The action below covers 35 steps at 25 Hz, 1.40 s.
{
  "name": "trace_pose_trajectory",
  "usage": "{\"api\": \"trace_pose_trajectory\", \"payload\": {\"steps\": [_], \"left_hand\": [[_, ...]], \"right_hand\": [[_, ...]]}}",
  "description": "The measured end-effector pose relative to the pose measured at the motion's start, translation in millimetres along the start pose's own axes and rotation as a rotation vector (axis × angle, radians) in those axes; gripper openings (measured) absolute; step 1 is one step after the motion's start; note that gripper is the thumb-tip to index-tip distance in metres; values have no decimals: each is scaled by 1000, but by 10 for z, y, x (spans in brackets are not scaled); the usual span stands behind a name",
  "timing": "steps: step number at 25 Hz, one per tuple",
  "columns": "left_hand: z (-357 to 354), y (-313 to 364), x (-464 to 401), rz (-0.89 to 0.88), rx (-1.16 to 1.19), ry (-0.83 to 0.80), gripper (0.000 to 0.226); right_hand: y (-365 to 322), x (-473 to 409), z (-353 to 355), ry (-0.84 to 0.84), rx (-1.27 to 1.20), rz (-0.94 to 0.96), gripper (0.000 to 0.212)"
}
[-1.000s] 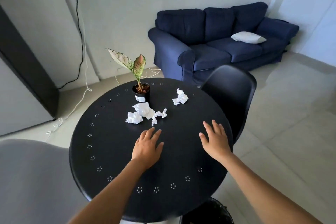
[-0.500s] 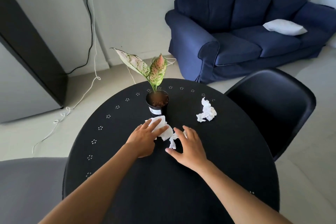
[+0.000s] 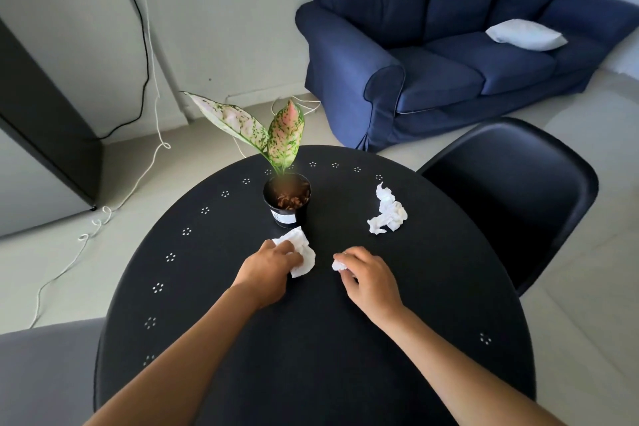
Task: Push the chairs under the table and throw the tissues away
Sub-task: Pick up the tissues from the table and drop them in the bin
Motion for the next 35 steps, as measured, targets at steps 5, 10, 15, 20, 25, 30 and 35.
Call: {"api": "trace_pose_trajectory", "payload": {"steps": [5, 10, 15, 20, 25, 30, 35], "left_hand": [[66, 85, 10, -46, 120, 227, 33], [129, 177, 20, -131, 219, 334, 34], [97, 249, 29, -136, 229, 329, 36], [86, 398, 83, -162, 237, 312, 35], [59, 743, 207, -192, 173, 259, 36], [12, 1464, 445, -300, 132, 261, 37], [-257, 2512, 1037, -425, 177, 258, 40]], "right_hand": [[418, -452, 407, 227, -2, -212, 17], [827, -772, 350, -181, 168, -420, 17], [871, -747, 304, -208, -75, -521, 17], [789, -524, 383, -94, 6, -531, 18], [720, 20, 629, 7, -22, -508, 29], [682, 1033, 1082, 114, -19, -515, 27], [827, 2541, 1416, 155, 14, -621, 29]]}}
Point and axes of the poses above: each hand's wrist, its own x-axis away from the middle knuckle, its own z-axis out of the back of the hand, y = z × x, the point moved 4 cm from there along -x, towards the middle knuckle, and after that the axes turned 2 degrees about z, right-handed, at the moved point
